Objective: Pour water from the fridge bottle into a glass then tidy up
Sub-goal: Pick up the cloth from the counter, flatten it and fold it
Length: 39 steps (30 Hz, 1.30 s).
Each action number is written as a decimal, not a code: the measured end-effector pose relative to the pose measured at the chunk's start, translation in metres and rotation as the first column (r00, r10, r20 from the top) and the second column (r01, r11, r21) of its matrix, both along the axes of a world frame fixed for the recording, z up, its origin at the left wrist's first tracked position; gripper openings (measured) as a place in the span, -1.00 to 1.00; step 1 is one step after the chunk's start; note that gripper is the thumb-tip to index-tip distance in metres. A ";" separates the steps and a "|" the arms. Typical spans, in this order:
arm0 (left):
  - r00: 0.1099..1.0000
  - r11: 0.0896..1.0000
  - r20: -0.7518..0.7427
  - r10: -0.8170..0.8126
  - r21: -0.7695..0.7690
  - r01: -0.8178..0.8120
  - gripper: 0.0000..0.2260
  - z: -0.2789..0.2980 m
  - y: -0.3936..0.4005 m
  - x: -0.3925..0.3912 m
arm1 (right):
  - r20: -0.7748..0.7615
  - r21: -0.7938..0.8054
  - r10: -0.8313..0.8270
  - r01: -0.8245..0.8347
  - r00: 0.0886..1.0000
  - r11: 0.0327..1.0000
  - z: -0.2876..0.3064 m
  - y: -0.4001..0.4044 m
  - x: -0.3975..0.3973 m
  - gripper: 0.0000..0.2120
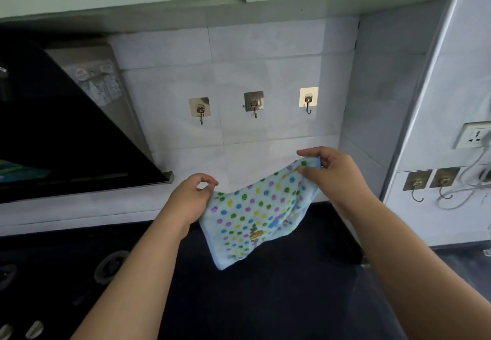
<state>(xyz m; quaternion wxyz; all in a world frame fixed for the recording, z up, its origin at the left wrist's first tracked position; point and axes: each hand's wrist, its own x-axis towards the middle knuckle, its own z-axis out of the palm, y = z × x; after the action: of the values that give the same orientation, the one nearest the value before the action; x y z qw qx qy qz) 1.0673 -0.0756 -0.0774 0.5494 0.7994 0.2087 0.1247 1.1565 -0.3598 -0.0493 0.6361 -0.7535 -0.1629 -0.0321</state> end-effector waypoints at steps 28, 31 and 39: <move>0.991 0.991 0.118 -0.071 0.120 0.057 -0.80 0.004 0.058 0.071 | -0.014 -0.337 -0.057 0.049 0.998 0.940 -0.016 0.038 0.068 -0.87; 0.982 0.998 0.187 0.019 0.062 -0.031 -0.82 0.018 0.060 0.092 | 0.003 -0.262 -0.006 0.006 1.000 0.965 -0.003 0.052 0.093 -0.85; 0.953 0.882 0.255 0.164 0.395 -0.258 -0.90 0.045 0.093 0.132 | 0.005 -0.217 0.206 -0.200 0.979 0.956 0.023 0.108 0.169 -0.81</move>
<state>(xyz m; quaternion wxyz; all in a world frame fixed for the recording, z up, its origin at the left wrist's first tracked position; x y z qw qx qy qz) 1.1988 0.0172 -0.0321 0.3647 0.8537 0.2026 0.3116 1.3251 -0.2521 -0.0266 0.5484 -0.7968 -0.2505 0.0408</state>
